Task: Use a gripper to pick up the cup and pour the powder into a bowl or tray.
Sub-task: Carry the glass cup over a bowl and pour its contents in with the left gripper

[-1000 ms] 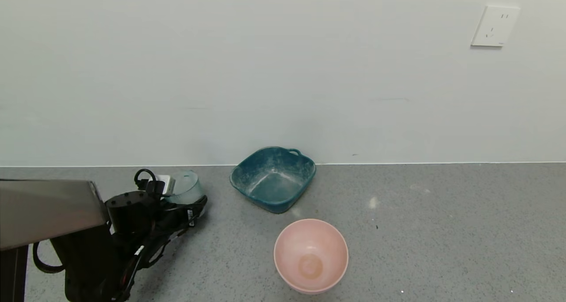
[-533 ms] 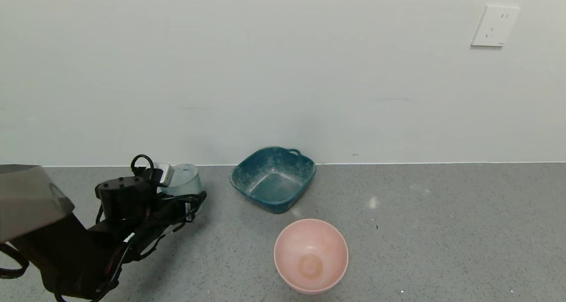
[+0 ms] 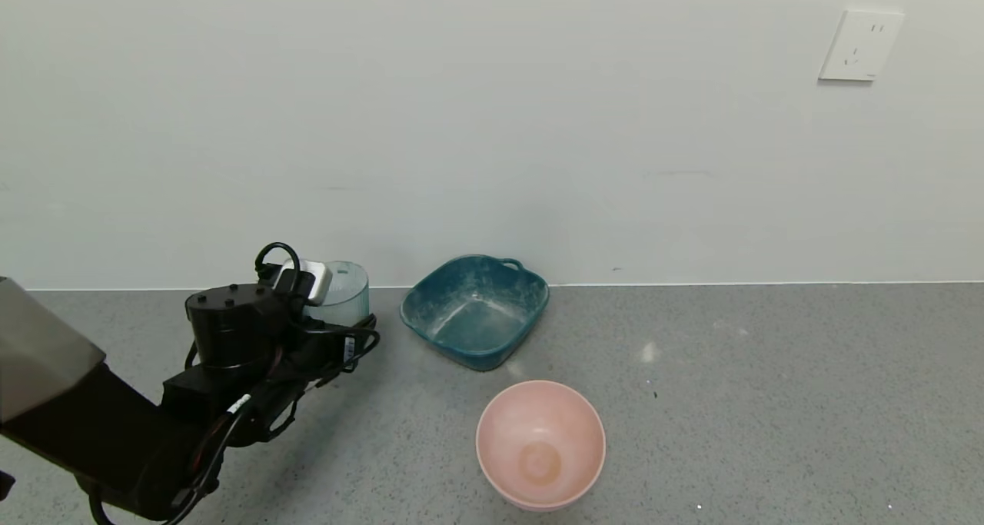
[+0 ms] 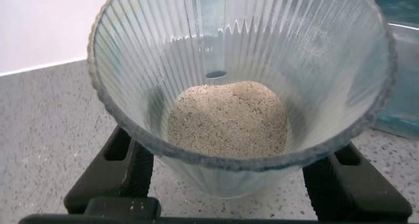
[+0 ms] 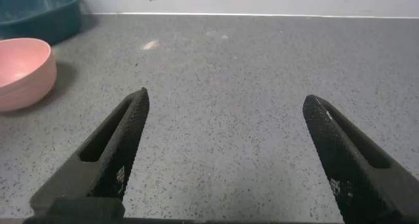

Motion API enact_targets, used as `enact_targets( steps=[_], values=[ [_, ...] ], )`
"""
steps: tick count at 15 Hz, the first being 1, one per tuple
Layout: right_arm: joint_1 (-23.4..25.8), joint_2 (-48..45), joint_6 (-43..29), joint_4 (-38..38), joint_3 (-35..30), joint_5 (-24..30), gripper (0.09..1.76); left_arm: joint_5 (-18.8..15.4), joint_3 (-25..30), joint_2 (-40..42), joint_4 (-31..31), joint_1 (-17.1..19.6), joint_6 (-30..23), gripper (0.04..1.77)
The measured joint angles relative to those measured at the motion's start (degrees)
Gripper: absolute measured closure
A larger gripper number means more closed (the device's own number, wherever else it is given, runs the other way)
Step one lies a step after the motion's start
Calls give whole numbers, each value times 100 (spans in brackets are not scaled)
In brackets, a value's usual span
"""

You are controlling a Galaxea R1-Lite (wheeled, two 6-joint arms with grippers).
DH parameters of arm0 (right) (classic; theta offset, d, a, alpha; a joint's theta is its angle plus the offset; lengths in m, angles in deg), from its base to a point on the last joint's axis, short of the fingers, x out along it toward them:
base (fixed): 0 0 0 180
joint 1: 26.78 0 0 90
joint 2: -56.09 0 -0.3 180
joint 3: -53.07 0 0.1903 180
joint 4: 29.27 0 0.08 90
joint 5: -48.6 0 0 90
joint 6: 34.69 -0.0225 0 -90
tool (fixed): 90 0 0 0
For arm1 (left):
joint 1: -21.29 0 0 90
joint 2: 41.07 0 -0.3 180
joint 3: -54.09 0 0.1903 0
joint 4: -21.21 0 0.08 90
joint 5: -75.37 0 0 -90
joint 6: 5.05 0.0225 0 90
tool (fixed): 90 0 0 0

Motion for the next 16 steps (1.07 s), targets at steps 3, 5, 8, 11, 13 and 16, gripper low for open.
enact_targets(
  steps=[3, 5, 8, 11, 13, 16],
  values=[
    [0, 0, 0, -2, 0, 0, 14, 149, 4, 107, 67, -317, 263, 52],
    [0, 0, 1, -2, 0, 0, 14, 190, 9, 297, 469, -527, 357, 52],
    [0, 0, 0, 0, 0, 0, 14, 258, -187, 750, 1553, -972, 444, 52],
    [0, 0, 0, 0, 0, 2, 14, 516, -529, 1133, 2266, -1512, 794, 52],
    [0, 0, 0, -2, 0, 2, 14, 724, -689, 1252, 2406, -1866, 1033, 52],
    [0, 0, 0, 0, 0, 2, 14, 942, -842, 1304, 2760, -2316, 1342, 52]
  ],
)
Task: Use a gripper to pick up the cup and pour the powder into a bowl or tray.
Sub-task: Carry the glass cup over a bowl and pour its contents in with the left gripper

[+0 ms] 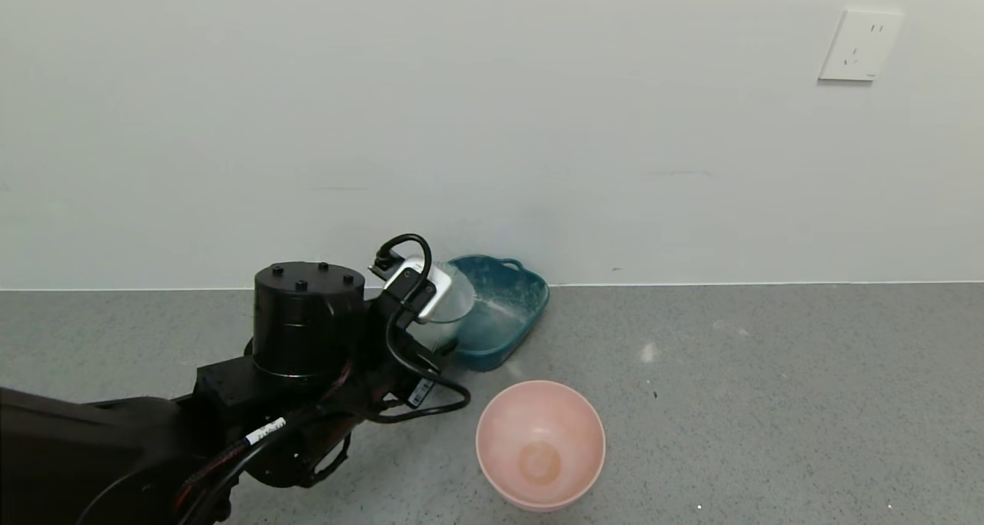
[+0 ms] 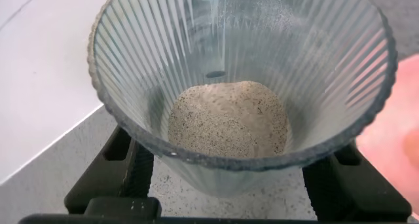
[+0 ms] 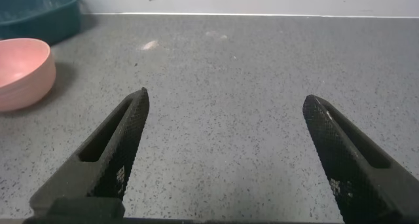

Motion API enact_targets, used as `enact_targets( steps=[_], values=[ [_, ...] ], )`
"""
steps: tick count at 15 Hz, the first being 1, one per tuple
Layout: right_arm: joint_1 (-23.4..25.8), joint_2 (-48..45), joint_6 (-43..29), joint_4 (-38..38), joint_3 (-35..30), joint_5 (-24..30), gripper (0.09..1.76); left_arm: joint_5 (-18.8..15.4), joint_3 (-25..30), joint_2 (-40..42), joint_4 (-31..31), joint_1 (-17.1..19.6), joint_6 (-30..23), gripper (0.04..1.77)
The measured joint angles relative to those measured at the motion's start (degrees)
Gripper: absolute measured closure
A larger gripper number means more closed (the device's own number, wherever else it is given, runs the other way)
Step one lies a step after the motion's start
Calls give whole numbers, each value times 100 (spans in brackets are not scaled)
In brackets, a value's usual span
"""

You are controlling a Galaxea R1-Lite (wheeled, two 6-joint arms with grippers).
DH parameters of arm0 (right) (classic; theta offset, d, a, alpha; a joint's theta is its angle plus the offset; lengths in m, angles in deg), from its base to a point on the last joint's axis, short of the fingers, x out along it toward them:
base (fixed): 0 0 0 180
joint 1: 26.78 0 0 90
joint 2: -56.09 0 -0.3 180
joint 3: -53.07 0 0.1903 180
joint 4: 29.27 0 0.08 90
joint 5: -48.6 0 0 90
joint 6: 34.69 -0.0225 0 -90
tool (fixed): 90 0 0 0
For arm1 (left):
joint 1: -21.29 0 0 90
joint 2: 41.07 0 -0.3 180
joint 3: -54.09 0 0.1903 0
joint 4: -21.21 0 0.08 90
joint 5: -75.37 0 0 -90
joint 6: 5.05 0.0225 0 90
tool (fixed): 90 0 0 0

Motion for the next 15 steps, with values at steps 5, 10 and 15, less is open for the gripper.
enact_targets(
  steps=[5, 10, 15],
  values=[
    [0, 0, 0, -2, 0, -2, 14, 356, -26, -52, 39, -503, 663, 52],
    [0, 0, 1, -2, 0, 0, 14, 761, -37, -295, -30, -818, 1220, 52],
    [0, 0, 0, -2, 0, 0, 14, 918, -61, -496, -35, -1061, 1950, 52]
  ],
)
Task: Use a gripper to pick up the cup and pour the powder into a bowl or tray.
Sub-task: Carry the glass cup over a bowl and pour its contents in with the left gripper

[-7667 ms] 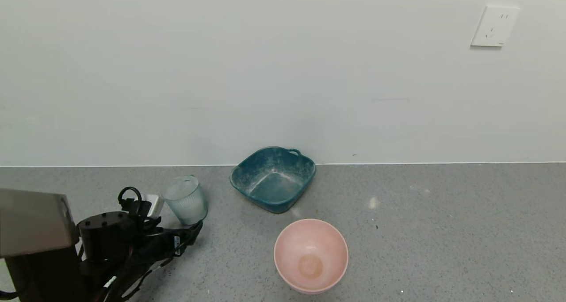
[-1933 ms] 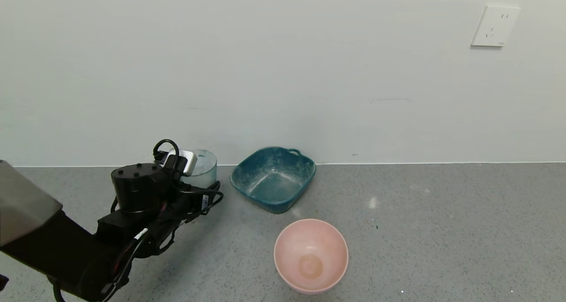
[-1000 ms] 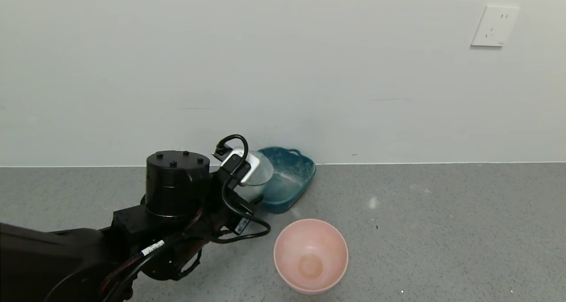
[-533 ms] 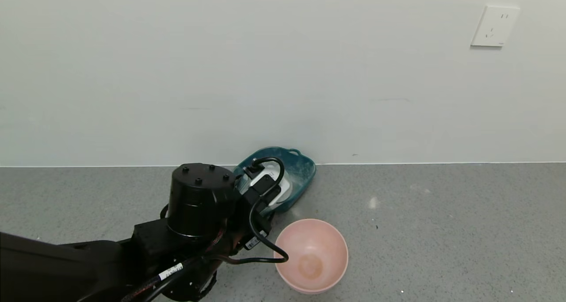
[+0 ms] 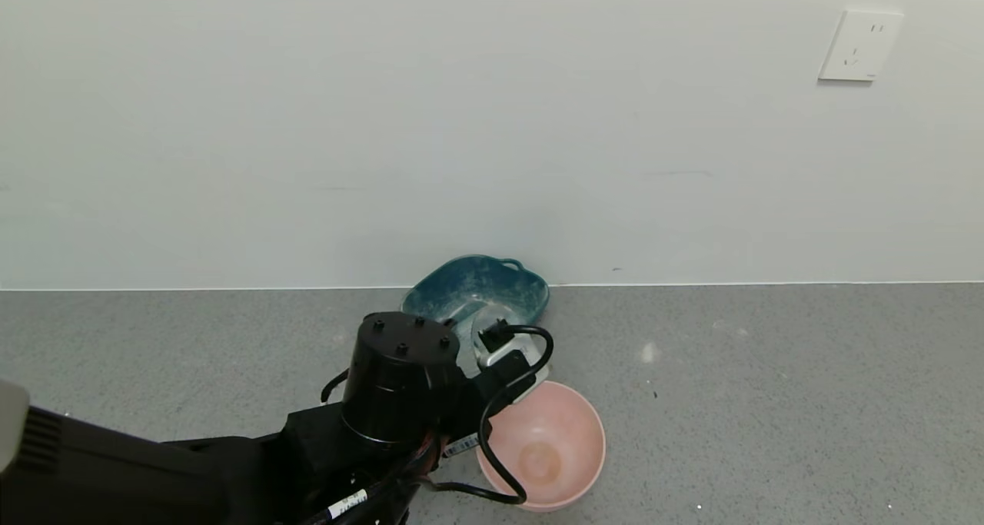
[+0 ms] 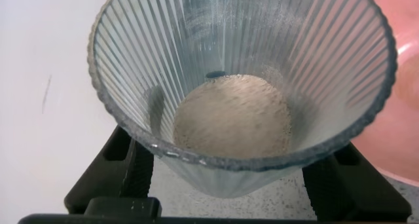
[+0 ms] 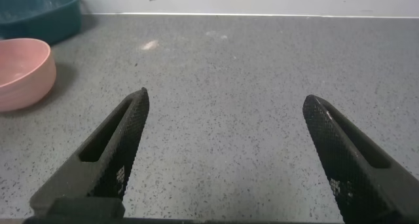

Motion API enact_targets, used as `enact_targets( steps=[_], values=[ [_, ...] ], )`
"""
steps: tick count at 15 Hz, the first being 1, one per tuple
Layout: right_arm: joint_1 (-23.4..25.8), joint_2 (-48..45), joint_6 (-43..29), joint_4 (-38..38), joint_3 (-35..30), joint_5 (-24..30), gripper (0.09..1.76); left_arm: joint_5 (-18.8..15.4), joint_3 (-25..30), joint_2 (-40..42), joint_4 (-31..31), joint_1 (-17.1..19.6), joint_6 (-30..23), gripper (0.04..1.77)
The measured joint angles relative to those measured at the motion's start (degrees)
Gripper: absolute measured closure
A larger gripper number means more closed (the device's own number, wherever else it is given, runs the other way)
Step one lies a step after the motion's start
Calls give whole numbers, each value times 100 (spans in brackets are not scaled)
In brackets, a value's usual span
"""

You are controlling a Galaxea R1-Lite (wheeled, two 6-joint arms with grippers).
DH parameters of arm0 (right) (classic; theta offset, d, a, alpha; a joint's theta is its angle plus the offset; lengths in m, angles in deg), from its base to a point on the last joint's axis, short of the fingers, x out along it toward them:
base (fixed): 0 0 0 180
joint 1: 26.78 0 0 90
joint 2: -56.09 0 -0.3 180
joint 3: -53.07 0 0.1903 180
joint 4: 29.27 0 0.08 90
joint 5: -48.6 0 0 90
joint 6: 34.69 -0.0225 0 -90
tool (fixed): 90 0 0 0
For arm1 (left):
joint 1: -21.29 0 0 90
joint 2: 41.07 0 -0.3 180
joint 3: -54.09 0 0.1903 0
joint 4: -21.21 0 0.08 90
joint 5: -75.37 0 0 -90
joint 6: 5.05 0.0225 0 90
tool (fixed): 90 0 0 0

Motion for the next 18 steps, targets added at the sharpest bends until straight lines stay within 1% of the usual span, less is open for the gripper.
enact_targets(
  steps=[4, 6, 9, 12, 18],
  values=[
    [0, 0, 0, 0, 0, -2, 14, 311, -20, -45, 35, -63, 629, 52],
    [0, 0, 0, 0, 0, 0, 14, 527, -24, -98, 40, -72, 905, 52],
    [0, 0, -2, 0, 0, -2, 14, 667, -44, -210, 16, -102, 1258, 52],
    [0, 0, 1, 0, 0, 0, 14, 959, -100, -312, 7, -177, 1710, 52],
    [0, 0, 1, 0, 0, -5, 14, 1069, -232, -358, 0, -257, 2633, 52]
  ],
)
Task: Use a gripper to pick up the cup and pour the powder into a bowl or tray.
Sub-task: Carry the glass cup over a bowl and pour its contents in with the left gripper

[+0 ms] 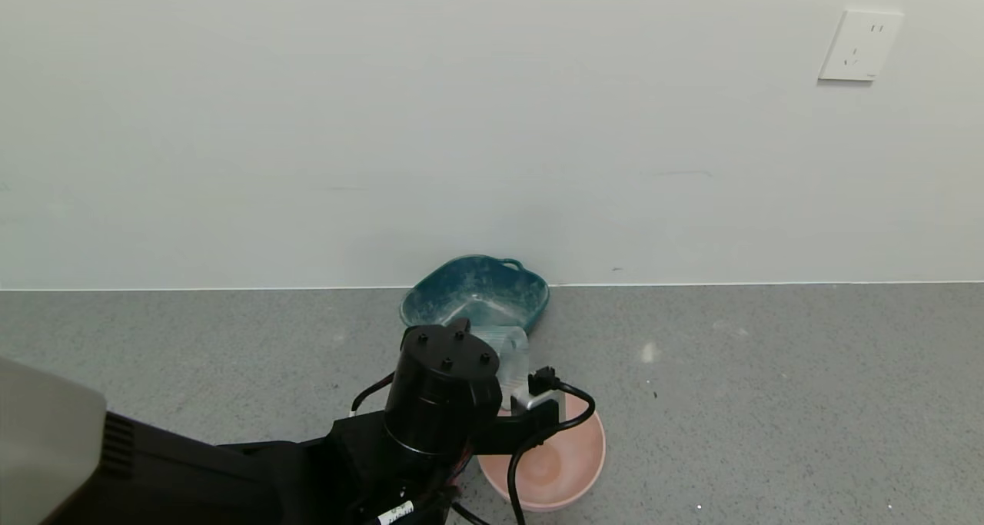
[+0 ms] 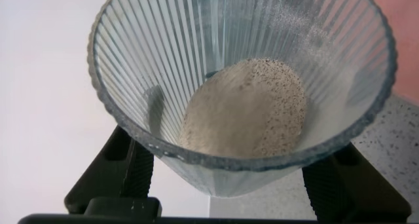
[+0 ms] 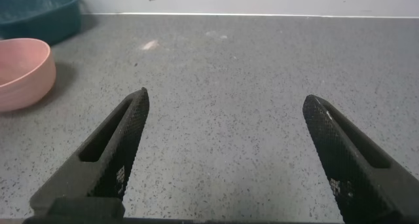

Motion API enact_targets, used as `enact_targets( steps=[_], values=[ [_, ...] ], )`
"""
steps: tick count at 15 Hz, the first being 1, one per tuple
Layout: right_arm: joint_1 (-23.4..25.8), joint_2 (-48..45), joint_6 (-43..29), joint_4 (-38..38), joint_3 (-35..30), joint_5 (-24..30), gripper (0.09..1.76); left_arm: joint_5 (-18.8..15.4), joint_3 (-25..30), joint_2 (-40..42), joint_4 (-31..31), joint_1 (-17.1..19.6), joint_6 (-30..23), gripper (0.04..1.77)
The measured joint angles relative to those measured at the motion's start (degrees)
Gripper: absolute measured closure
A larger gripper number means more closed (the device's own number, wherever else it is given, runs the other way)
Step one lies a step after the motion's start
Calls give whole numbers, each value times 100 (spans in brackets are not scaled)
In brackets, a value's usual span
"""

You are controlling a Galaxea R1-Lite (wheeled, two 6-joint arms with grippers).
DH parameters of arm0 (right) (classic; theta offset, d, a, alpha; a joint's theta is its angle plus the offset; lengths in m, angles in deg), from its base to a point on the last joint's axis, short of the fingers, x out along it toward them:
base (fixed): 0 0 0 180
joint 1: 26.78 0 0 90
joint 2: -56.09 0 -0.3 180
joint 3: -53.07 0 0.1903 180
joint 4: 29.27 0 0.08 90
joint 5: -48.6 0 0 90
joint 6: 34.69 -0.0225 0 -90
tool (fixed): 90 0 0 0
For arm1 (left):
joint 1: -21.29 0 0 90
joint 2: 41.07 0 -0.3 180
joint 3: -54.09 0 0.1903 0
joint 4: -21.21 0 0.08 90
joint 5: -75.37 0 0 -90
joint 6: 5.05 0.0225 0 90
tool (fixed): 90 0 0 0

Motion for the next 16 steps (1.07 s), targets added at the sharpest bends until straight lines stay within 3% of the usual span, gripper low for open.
enact_targets(
  steps=[16],
  values=[
    [0, 0, 0, 0, 0, 5, 14, 20, -378, -265, -22, -135, 1609, 52]
  ],
)
